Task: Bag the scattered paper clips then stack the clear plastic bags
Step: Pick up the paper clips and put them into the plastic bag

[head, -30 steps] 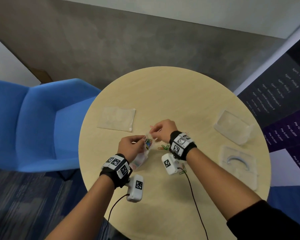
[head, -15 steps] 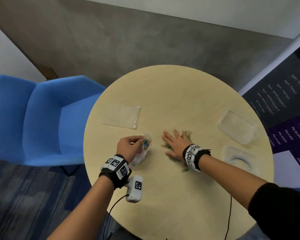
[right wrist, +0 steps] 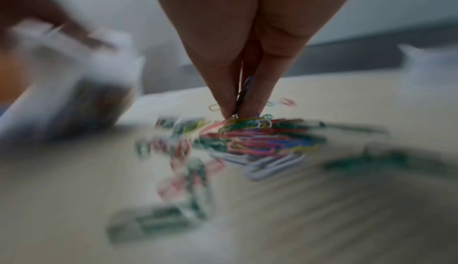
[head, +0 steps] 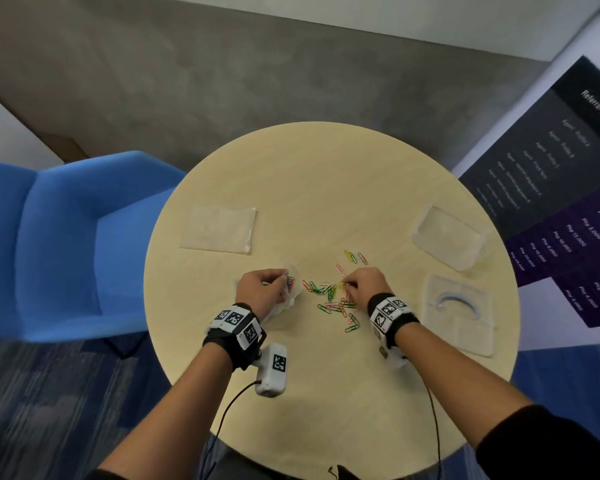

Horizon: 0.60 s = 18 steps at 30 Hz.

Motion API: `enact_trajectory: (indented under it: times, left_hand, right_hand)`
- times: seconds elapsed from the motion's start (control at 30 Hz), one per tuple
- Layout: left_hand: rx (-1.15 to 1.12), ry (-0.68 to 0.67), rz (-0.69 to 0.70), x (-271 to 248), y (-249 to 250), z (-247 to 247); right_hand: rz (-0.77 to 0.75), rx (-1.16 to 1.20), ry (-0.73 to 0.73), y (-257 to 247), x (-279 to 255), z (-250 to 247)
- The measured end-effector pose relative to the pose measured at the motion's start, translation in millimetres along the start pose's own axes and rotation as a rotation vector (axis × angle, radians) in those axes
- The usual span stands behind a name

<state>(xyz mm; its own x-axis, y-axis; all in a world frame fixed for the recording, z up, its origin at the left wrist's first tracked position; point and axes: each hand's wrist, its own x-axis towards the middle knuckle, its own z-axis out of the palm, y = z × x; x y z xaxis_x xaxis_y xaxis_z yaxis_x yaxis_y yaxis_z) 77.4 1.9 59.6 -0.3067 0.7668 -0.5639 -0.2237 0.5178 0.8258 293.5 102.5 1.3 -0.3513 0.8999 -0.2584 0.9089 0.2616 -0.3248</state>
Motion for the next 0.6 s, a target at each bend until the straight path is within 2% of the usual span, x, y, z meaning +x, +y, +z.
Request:
enact_trajectory:
  times: [0.1, 0.2, 0.27, 0.33, 0.4, 0.47, 0.6]
  left_hand:
    - [0.007, -0.015, -0.002, -2, 1, 4]
    - [0.022, -0.024, -0.002, -2, 3, 9]
    - [0.074, -0.031, 0.041, -2, 5, 12]
    - [0.103, -0.032, 0.076, -1, 4, 15]
    - [0.178, -0.027, 0.114, 1, 2, 16]
    - [0.241, -0.034, 0.136, 3, -1, 16]
    - [0.339, -0.043, 0.187, 4, -2, 13]
  right_hand:
    - [0.312, 0.447, 0.117, 9, -7, -3]
    - [0.547, 1.093, 0.071, 4, -12, -9]
    - [0.568, 1.513, 0.001, -16, -15, -16]
    - [0.529, 1.665, -0.055, -44, -18, -20]
    - [0.488, 1.646, -0.104, -69, -19, -15]
    - [0.462, 1.511, -0.125, -85, -18, -5]
    - [0.305, 0.800, -0.036, -96, -17, -1]
